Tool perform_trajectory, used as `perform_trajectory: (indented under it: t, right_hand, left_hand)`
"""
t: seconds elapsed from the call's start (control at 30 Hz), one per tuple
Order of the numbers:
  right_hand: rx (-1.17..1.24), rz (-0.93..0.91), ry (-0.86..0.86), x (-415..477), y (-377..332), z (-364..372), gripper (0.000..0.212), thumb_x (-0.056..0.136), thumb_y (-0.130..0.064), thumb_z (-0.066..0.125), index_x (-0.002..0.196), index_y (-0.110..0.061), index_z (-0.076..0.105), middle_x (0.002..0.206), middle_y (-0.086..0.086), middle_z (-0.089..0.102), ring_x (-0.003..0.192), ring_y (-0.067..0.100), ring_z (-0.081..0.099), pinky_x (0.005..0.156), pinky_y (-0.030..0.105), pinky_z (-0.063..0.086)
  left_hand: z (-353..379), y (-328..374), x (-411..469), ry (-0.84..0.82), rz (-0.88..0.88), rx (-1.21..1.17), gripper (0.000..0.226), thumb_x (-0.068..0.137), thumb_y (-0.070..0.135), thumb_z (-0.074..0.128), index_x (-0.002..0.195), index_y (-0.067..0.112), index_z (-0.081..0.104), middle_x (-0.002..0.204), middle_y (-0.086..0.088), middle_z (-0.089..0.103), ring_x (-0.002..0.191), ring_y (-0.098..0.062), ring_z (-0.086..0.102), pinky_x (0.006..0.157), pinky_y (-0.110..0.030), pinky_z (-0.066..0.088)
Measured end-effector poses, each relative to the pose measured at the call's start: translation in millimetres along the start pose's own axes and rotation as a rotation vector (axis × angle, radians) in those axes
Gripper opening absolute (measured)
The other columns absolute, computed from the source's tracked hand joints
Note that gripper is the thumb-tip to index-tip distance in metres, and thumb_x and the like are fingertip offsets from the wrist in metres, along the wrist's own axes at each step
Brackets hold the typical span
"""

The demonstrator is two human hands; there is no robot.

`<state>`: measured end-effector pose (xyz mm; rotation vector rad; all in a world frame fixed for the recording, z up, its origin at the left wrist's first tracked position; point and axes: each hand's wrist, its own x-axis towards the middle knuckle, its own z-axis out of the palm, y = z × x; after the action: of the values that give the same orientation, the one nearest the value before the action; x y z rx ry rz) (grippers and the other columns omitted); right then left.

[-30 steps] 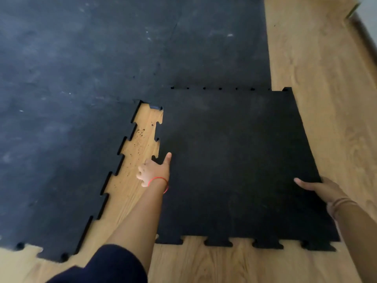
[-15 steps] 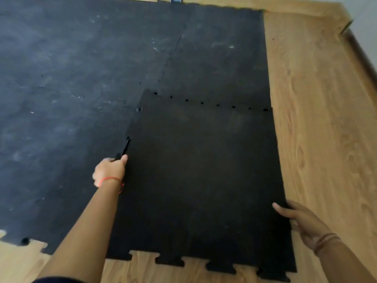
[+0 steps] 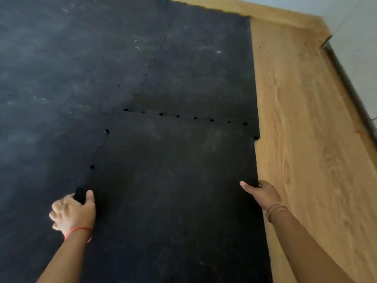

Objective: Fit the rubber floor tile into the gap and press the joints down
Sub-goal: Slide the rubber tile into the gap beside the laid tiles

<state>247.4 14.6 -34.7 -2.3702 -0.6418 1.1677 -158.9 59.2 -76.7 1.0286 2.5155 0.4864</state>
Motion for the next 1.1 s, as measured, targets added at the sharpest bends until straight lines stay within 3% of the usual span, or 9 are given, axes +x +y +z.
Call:
perform_trajectory:
  t: [0.17,0.33,0.53,0.63,0.73,0.87,0.93,1.0,1.1]
  right_hand:
    - [-0.022,0.198,0.091,11.8,-21.4,-0.5,0.079,0.074,-0.047,0.07,0.127,0.005,0.043,0.114,0.02,0.056,0.099,0.034,0.057,0.09,0.04,0.046]
    - [-0.025,0.237,0.015,14.3,-25.8,-15.8,0.08,0.074,-0.045,0.071,0.128,0.006,0.04,0.134,0.021,0.047,0.122,0.037,0.045,0.104,0.043,0.037]
    - [-0.056,0.16,0.224,-15.8,24.7,-4.0,0.048,0.082,-0.034,0.066,0.111,0.003,0.055,0.085,0.014,0.056,0.062,0.024,0.052,0.058,0.034,0.048]
    - [-0.193,0.051,0.247,-19.8,14.9,-1.2,0.062,0.08,-0.039,0.068,0.125,-0.003,0.047,0.12,0.018,0.054,0.084,0.027,0.053,0.065,0.036,0.048]
    - [-0.417,-0.111,0.308,-10.8,0.1,0.8,0.078,0.078,-0.047,0.066,0.137,-0.007,0.034,0.143,0.016,0.035,0.125,0.035,0.04,0.099,0.047,0.041]
    - [-0.433,-0.185,0.269,18.1,-35.6,1.4,0.088,0.077,-0.053,0.064,0.142,-0.007,0.025,0.153,0.014,0.018,0.136,0.034,0.028,0.106,0.048,0.032]
    - [-0.266,-0.032,0.283,35.8,-52.9,0.3,0.08,0.076,-0.053,0.064,0.129,0.002,0.04,0.125,0.021,0.049,0.104,0.036,0.055,0.091,0.045,0.044]
    - [-0.16,0.071,0.282,44.6,-59.5,1.9,0.065,0.076,-0.055,0.063,0.094,0.006,0.054,0.074,0.016,0.059,0.062,0.029,0.057,0.074,0.039,0.049]
    - [-0.025,0.128,0.295,58.9,-55.8,7.0,0.065,0.071,-0.056,0.069,0.083,0.006,0.053,0.068,0.016,0.061,0.066,0.032,0.061,0.073,0.039,0.047]
  left_hand:
    - [-4.4,-3.5,5.2,-0.04,0.035,-0.01,0.048,0.086,0.033,0.058,0.118,-0.001,0.052,0.122,-0.035,0.043,0.115,-0.051,0.036,0.095,-0.063,0.034]
    - [-10.7,-1.5,7.0,-0.062,0.027,-0.083,0.045,0.085,0.033,0.059,0.119,0.004,0.053,0.124,-0.031,0.046,0.115,-0.051,0.039,0.095,-0.063,0.037]
    - [-24.2,6.4,-4.8,-0.127,0.141,0.057,0.052,0.082,0.033,0.064,0.123,0.004,0.051,0.129,-0.029,0.035,0.12,-0.047,0.029,0.099,-0.059,0.027]
    - [-28.9,14.9,-4.4,-0.088,0.257,0.113,0.055,0.083,0.033,0.062,0.128,0.008,0.044,0.133,-0.024,0.034,0.122,-0.043,0.028,0.1,-0.057,0.024]
    - [-30.1,20.6,-11.1,-0.044,0.235,0.04,0.059,0.085,0.034,0.059,0.133,0.007,0.038,0.138,-0.025,0.034,0.127,-0.041,0.027,0.102,-0.055,0.023]
    - [-7.6,3.6,-40.1,-0.077,0.225,0.142,0.077,0.084,0.045,0.054,0.141,0.007,0.02,0.142,-0.023,0.029,0.131,-0.038,0.022,0.106,-0.053,0.019]
    - [-0.6,1.5,-36.3,-0.076,0.218,0.196,0.085,0.08,0.053,0.055,0.141,0.008,0.017,0.138,-0.024,0.029,0.127,-0.04,0.024,0.104,-0.053,0.021]
    - [1.2,12.5,-19.9,-0.072,0.176,0.213,0.089,0.074,0.062,0.056,0.135,0.003,0.027,0.129,-0.026,0.033,0.118,-0.041,0.029,0.099,-0.056,0.027]
    - [2.9,35.6,0.2,-0.044,0.102,0.18,0.087,0.068,0.066,0.058,0.116,-0.005,0.043,0.122,-0.028,0.04,0.115,-0.042,0.034,0.094,-0.055,0.031]
